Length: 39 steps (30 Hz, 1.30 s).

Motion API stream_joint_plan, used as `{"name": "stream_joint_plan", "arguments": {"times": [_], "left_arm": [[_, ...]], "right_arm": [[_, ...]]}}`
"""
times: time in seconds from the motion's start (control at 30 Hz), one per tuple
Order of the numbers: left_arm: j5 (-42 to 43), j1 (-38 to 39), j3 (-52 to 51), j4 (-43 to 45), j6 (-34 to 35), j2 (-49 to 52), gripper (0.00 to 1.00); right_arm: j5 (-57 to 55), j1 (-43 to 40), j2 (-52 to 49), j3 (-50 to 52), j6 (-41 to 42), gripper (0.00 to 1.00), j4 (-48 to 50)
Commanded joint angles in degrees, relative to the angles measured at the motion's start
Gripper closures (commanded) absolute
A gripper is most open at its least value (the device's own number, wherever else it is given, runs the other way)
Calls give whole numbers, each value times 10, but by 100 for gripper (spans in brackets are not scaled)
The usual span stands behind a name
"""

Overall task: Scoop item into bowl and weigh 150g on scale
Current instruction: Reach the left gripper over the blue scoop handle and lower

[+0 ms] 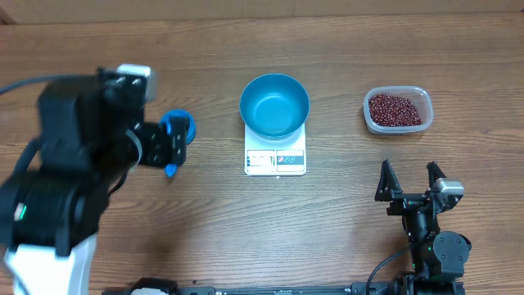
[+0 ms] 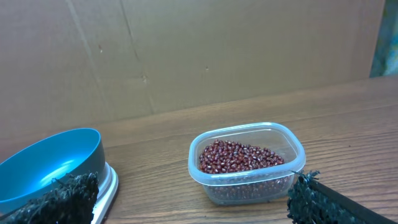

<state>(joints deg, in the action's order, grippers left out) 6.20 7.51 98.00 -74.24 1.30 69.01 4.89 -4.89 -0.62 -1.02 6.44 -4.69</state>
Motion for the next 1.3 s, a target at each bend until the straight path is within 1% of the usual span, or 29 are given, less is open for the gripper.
{"name": "stream_joint_plan", "arguments": {"times": [0.0,0.03,0.07,0.13,0.17,0.27,0.33,0.4,0.43,0.47,0.5,0.53,0.57,0.63,0.7,0.83,0.97,1.07,1.17,1.27], "left_arm": [[2,3,2,-18,-61,60,47],[0,3,-2,-25,-61,80,69],[3,3,-8,-38,-60,106,80],[18,3,-18,-49,-60,137,82],[30,3,-30,-50,-60,156,82],[22,0,-58,-39,-56,179,80],[21,-16,-86,-35,-56,179,77],[22,-43,-97,-37,-50,178,69],[32,-75,-101,-37,-50,178,55],[42,-101,-103,-36,-59,178,45],[67,-137,-110,-35,-98,179,18],[90,-153,-116,-35,-130,179,11],[138,-179,-138,-27,-174,180,5],[159,-189,-169,0,-181,180,5],[153,-191,-242,72,-181,180,6],[151,-191,-325,164,-181,180,9],[105,-192,-362,237,-180,180,11],[97,-192,-385,283,-180,185,13],[80,-192,-413,344,-187,219,14],[103,-190,-413,363,-192,261,22]], "right_arm": [[-5,-3,5,6,4,0,3],[-5,-3,5,6,4,0,3],[-5,-3,5,6,4,0,3],[-5,-3,5,6,4,0,3],[-5,-3,5,6,4,0,3],[-5,-3,5,6,4,0,3],[-5,-3,5,6,4,0,3],[-5,-3,5,6,4,0,3],[-5,-3,5,6,4,0,3],[-5,-3,5,6,5,0,2],[-5,-3,5,6,4,0,2],[-6,-3,5,6,4,0,3],[-5,-3,5,6,4,0,3],[-6,-3,5,6,4,0,3],[-5,-3,5,6,4,0,3],[-5,-3,5,6,5,0,3],[-5,-3,5,6,4,0,2],[-5,-3,5,6,5,0,3],[-5,-3,5,6,4,0,3],[-5,-3,5,6,4,0,3]]}}
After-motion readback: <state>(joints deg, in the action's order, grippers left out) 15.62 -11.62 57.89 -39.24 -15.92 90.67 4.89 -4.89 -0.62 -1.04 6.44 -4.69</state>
